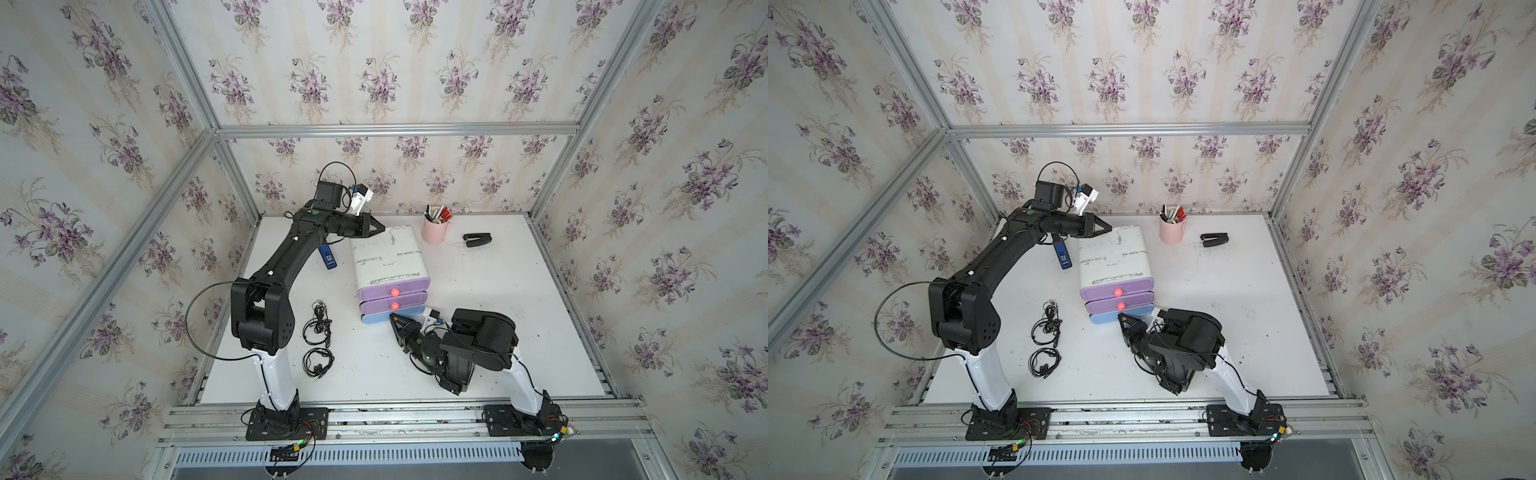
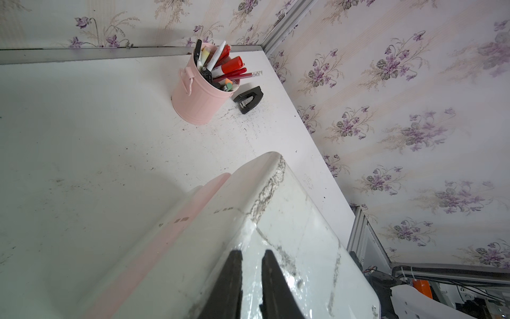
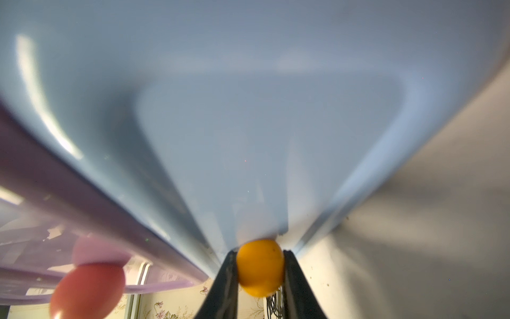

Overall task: Place the wired earphones into the drawer by color
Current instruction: Open the drawer in the storage box.

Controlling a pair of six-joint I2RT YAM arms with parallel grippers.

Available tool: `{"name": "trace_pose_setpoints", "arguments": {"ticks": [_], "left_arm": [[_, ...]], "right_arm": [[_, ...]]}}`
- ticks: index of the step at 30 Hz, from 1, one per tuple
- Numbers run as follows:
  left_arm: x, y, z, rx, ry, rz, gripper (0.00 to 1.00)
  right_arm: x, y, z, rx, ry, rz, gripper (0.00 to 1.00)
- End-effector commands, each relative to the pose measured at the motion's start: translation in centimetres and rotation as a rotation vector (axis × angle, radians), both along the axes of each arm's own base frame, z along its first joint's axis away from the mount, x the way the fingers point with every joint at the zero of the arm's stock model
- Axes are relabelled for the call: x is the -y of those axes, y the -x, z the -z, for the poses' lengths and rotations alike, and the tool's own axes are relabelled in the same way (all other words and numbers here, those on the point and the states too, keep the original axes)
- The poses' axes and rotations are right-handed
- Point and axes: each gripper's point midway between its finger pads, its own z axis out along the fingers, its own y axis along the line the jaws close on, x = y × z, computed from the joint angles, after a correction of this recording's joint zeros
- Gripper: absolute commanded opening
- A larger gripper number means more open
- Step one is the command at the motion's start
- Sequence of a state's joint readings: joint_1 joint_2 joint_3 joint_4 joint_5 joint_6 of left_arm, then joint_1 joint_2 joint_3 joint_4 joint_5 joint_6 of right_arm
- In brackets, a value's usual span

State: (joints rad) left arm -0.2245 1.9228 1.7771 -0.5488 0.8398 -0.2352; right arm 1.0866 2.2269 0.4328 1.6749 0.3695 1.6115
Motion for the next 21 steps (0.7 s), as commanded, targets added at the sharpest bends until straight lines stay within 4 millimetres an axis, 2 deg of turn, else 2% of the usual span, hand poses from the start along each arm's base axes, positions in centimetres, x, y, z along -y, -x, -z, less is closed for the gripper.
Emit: {"name": "trace_pose_setpoints", "arguments": {"ticks": [1, 12, 21], "left_arm": [[-2.3, 0.1, 4.8, -0.115, -0.148, -0.09, 0.2], [-2.5, 0.1, 5.5, -0.125, -0.151, -0.091, 0.2], [-2.6, 0.0, 5.5, -0.126, -0.15, -0.093, 0.2]], "right_arm": [[0.8, 1.5, 0.2, -0.017, -0.063, -0.022, 0.1], [1.5, 3.0, 1.0, -0.06, -0.054, -0.013, 0.08], [1.4, 3.9, 0.7, -0.07, -0.065, -0.027, 0.08]]}}
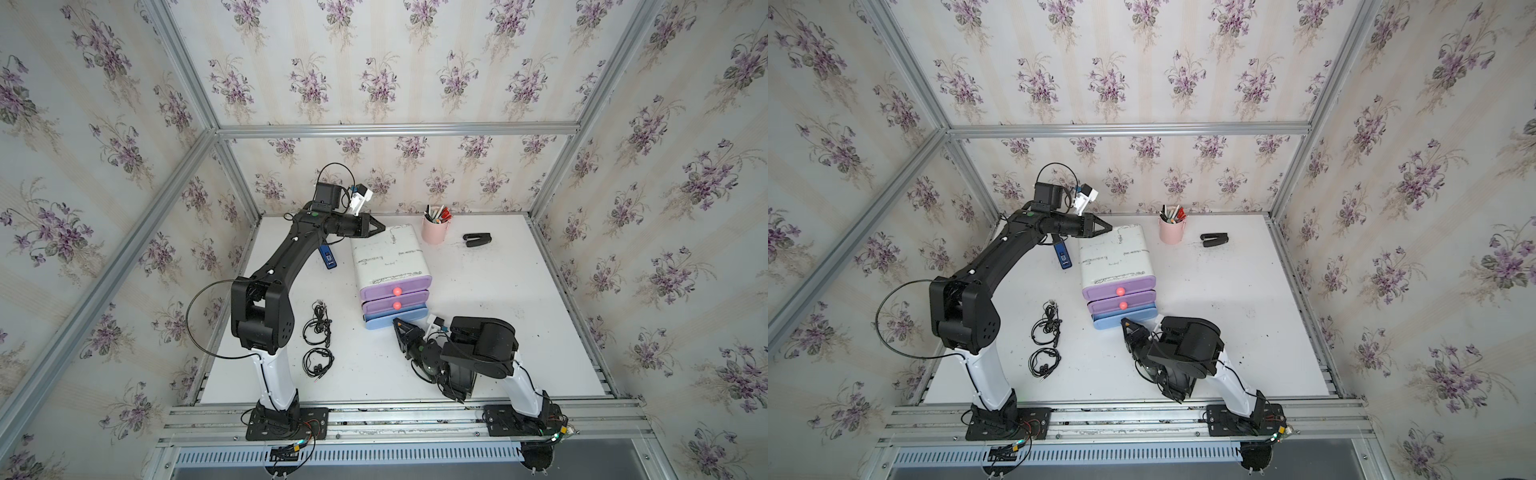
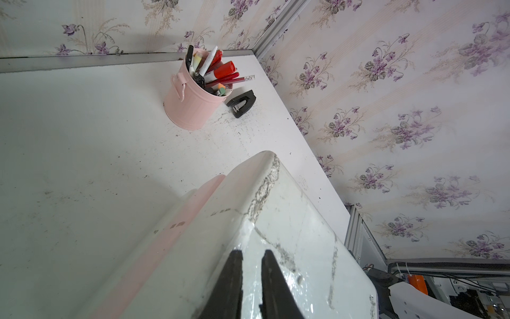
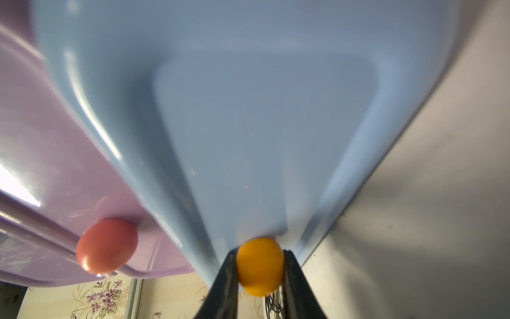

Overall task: Place the wired earphones into the drawer by color
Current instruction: Open the drawer in the storage box.

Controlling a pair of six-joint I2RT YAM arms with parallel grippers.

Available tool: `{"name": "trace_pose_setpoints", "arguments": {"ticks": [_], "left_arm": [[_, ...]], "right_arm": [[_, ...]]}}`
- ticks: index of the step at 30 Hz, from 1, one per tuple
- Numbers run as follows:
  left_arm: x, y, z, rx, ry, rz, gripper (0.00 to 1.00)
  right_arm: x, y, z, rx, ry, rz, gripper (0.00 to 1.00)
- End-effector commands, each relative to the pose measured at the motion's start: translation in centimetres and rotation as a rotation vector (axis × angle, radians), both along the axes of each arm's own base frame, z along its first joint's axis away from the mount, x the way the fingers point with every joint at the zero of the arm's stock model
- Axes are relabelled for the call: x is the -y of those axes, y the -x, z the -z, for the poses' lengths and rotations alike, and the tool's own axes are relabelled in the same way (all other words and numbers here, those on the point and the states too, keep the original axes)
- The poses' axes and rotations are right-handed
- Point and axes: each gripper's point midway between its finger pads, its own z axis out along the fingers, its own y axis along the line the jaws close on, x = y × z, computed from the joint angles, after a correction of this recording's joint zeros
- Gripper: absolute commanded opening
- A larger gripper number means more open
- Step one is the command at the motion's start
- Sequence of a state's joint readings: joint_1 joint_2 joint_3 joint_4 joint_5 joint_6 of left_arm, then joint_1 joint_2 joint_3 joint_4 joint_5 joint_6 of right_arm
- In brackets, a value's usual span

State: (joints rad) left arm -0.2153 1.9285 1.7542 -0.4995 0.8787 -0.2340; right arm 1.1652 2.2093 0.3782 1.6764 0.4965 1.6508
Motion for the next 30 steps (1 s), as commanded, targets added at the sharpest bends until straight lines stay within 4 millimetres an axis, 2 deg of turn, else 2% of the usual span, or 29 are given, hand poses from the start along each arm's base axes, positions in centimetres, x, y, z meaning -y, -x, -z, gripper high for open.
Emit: {"name": "trace_pose_setpoints", "arguments": {"ticks": [1, 16, 24, 30], "left_arm": [[-2.6, 0.3, 5.4, -0.141, -0.181, -0.111, 0.2], [-2.8, 0.2, 5.3, -0.141, -0.183, -0.119, 0.21], [-2.7, 0.2, 5.2, -0.138, -0.182, -0.119, 0.21], [-2.8, 0.3, 5.1, -0.137, -0.181, -0.12, 0.22]], "right_arm": [[0.3, 2.2, 0.2, -0.054, -0.083, -0.078, 0.08], [0.8, 6.5, -1.5, -0.111, -0.15, -0.093, 0.08], [0.4, 9.2, -0.5, -0.206, -0.154, -0.11, 0.08], [0.4, 10.1, -0.4, -0.23, -0.156, -0.115, 0.07]]}}
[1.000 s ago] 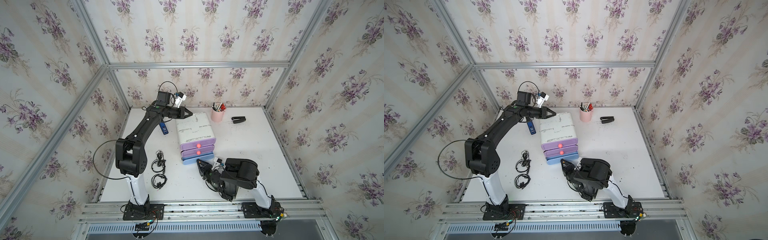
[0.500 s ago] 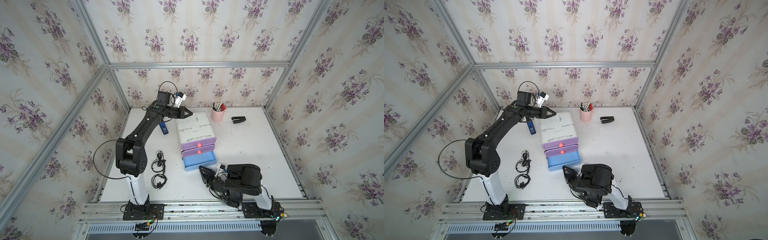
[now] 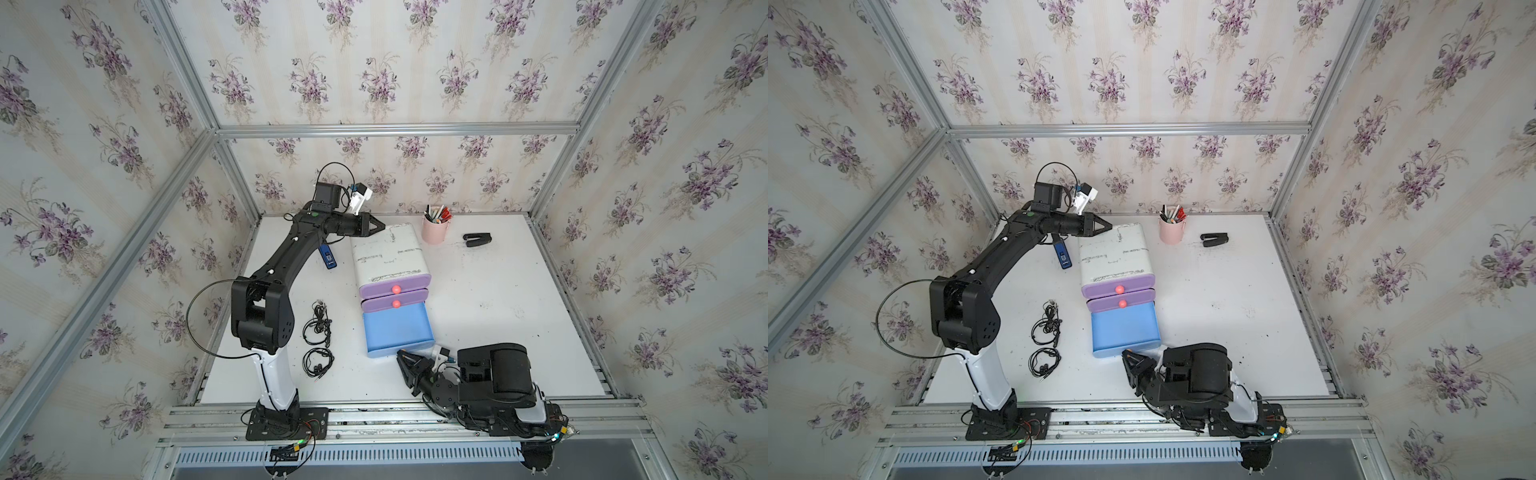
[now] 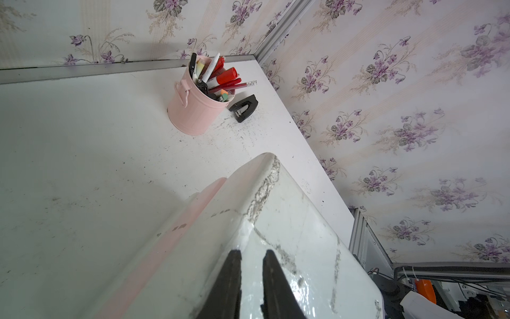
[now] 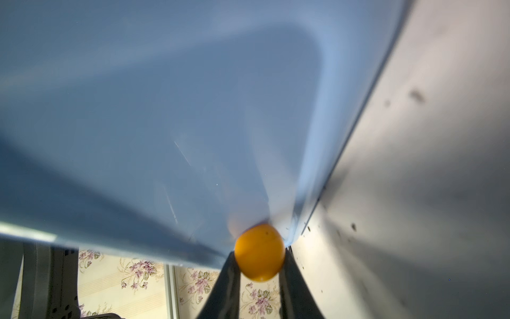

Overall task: Place the wired earphones into the drawer by color
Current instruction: Open the drawer in the storage box.

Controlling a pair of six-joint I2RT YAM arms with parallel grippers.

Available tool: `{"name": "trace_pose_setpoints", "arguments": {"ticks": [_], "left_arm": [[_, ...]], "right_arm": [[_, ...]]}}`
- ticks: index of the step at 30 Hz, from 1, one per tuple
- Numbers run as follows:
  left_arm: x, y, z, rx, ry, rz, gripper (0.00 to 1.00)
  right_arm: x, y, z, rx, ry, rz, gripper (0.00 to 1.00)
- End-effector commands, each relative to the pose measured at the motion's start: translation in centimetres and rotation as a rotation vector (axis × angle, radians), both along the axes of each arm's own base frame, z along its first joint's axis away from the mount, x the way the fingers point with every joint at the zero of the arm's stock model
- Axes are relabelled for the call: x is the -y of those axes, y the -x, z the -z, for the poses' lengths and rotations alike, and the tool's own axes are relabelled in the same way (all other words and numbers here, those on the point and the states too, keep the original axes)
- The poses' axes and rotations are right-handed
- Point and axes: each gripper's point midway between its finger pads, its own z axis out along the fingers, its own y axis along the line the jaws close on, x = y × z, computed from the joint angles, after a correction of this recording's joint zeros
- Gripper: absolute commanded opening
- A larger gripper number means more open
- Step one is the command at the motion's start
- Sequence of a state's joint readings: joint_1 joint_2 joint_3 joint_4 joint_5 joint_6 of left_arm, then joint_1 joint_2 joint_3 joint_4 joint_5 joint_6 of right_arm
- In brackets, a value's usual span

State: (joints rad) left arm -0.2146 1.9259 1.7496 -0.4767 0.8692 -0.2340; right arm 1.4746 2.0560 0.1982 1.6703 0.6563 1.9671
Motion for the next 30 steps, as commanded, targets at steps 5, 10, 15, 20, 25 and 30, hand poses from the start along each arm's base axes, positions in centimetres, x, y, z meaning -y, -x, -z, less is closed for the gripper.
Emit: {"name": "trace_pose_setpoints", "arguments": {"ticks": [5, 10, 15, 20, 25, 30], "left_arm": [[-2.5, 0.8, 5.2, -0.165, -0.166, -0.11, 0.24], [-2.3, 0.9, 4.2, -0.159, -0.14, -0.107, 0.45], [-2.2, 1.1, 0.4, -0.102, -0.097, -0.121, 0.83], [-1.9, 1.4, -3.9, -0.042, -0.042, -0.129, 0.96], [-1.9, 2.3, -8.1, 0.014, 0.005, -0.132, 1.0], [-2.3, 4.9, -13.4, 0.088, 0.037, -0.125, 1.0]], "right_arm": [[0.0, 0.8, 1.4, -0.05, 0.019, -0.033, 0.24], [0.3, 0.6, 0.2, -0.02, -0.026, -0.018, 0.47], [2.0, 0.1, -2.2, 0.027, -0.045, 0.012, 0.52], [1.7, 0.6, -3.6, 0.043, -0.038, -0.025, 0.57], [0.8, 1.3, -5.7, 0.073, -0.046, -0.066, 0.6], [0.5, 1.6, -7.8, 0.135, 0.076, -0.12, 0.61]]}}
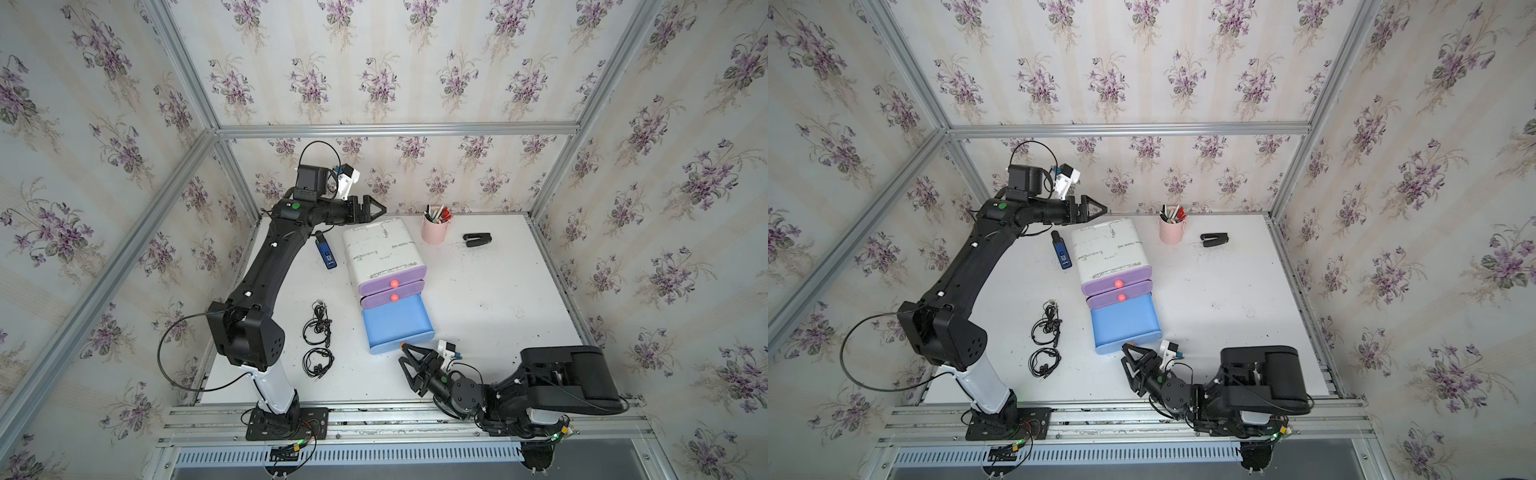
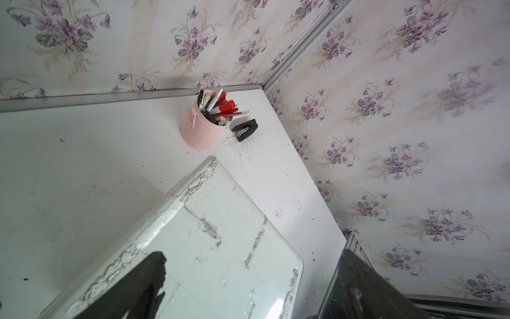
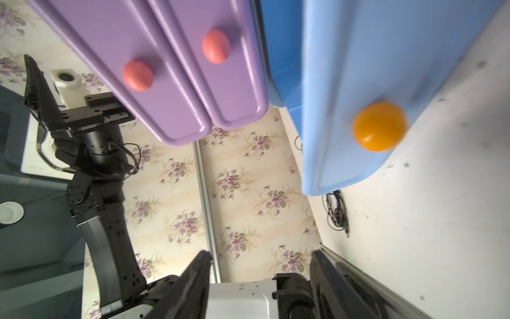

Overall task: Place the wired earphones into the drawer by color
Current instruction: Open the drawer in the storage box, then pick up the wired earphones from the center of the board.

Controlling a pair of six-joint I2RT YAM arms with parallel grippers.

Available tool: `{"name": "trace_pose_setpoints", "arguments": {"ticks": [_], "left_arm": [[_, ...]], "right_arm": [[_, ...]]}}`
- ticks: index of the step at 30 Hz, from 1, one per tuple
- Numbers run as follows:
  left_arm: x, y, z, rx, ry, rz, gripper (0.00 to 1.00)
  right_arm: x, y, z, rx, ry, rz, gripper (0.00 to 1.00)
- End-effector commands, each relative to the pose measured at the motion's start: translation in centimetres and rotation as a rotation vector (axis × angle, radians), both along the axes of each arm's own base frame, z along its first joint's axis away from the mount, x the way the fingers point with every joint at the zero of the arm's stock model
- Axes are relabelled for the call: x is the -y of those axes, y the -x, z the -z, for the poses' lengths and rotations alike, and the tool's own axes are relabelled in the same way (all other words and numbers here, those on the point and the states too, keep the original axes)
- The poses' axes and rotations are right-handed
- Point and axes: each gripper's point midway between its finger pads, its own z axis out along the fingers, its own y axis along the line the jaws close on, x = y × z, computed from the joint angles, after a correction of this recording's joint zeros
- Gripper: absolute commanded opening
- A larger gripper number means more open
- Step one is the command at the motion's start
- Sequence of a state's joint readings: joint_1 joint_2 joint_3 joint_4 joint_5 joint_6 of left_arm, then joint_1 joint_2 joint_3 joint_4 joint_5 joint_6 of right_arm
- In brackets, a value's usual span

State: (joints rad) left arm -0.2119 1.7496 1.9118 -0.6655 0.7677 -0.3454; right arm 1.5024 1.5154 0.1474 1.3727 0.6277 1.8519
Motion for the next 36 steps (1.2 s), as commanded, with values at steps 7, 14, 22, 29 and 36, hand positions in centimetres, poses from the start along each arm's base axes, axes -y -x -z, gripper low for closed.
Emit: {"name": "trace_pose_setpoints", "arguments": {"ticks": [7, 14, 22, 29, 36], "left_arm": [[-7.0, 11.6, -1.1, -0.021, -0.219, -0.222, 1.0], [-12.3, 22.3, 9.1, -0.325, -0.378, -0.43, 0.99], [-12.0, 25.4, 17.4, -0.507, -0.636, -0.406, 0.88], [-8.4, 25.7, 25.4, -0.648, -0.57, -0.363, 0.69], [-8.9, 26.0, 28.9, -0.693, -0.677, -0.365, 0.61]], "right_arm": [[2.8, -1.6, -3.7, 0.192, 0.611, -0.114, 0.61], [10.2, -7.6, -11.4, 0.306, 0.888, -0.073, 0.61], [9.3, -11.3, -15.3, 0.41, 0.95, -0.132, 0.6], [8.0, -12.3, -15.6, 0.436, 0.926, -0.161, 0.6], [7.9, -12.3, -15.4, 0.442, 0.91, -0.163, 0.59]]}}
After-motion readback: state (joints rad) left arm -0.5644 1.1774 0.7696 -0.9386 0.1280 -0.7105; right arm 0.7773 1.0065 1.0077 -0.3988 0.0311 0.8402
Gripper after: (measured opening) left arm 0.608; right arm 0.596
